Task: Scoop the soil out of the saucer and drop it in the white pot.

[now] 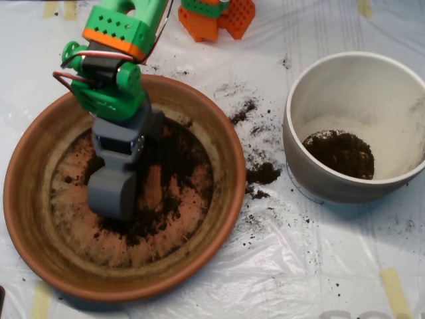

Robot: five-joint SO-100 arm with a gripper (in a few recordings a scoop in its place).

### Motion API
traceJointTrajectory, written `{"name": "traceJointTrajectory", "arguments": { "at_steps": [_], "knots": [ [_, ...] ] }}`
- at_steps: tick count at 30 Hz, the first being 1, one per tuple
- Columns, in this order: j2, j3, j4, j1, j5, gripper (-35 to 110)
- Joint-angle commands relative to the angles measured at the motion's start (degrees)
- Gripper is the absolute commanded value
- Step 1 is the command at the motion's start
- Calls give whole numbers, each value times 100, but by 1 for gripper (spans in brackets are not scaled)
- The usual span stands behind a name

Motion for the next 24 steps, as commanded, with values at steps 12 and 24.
{"name": "traceJointTrajectory", "arguments": {
  "at_steps": [12,24],
  "knots": [
    [976,1055,-1063,176,-466,34],
    [1573,1749,-1863,369,-466,6]
  ]
}}
